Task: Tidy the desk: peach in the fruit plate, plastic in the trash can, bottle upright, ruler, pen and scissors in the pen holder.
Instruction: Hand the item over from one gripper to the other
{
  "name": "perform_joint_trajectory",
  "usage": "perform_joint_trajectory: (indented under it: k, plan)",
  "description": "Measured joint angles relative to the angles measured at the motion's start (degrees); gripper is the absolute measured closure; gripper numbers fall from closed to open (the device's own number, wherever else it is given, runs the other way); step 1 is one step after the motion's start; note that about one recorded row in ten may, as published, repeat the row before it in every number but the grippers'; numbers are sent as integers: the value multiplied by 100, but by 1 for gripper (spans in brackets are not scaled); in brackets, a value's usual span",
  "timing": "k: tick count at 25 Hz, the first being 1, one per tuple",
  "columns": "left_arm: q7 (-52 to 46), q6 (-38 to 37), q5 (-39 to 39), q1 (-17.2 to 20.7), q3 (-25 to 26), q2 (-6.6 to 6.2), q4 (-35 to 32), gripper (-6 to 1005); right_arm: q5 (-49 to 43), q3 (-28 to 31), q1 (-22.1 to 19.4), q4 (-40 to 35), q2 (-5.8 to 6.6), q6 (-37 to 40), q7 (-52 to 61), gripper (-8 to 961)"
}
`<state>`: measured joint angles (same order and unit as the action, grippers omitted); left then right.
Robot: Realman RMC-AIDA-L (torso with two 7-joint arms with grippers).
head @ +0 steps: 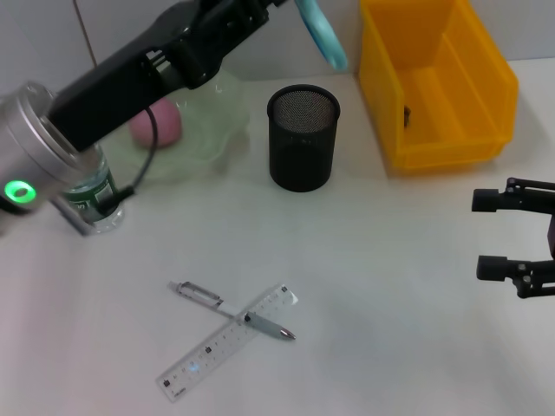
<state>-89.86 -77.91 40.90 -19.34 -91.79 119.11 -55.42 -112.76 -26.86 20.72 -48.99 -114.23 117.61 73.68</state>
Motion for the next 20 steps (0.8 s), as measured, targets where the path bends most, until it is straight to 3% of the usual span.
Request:
perform_joint_trajectory:
  k: [1,2,3,6,7,8,12,20]
  plan:
    - [0,0,0,0,0,0,0,764,0,0,0,0,0,0,0,123]
    - [478,138,-763,50,-538,-1,237,764,57,146,-69,31,-67,1,-234,123]
    - [478,138,-763,50,-538,-1,237,764,57,146,-69,31,-67,1,-234,123]
    - [1039,205,-1843,19,-1188,-1,631,763,95,378,-155,136,-219,-44,-699,123]
    - [1399,268,-2692,-22,-1731,-2,911,763,99,523,-176,252,-313,-83,-1006,123]
    - [1399,268,-2692,-22,-1731,-2,911,763,99,523,-176,252,-313,-83,-1006,123]
    - [1903,384,-4234,-68,-2705,-2,1234,763,106,1108,-135,898,-476,-225,-2073,123]
    - [2021,606,-5363,58,-3397,5,1289,762,231,1629,123,2094,-485,-544,-3585,123]
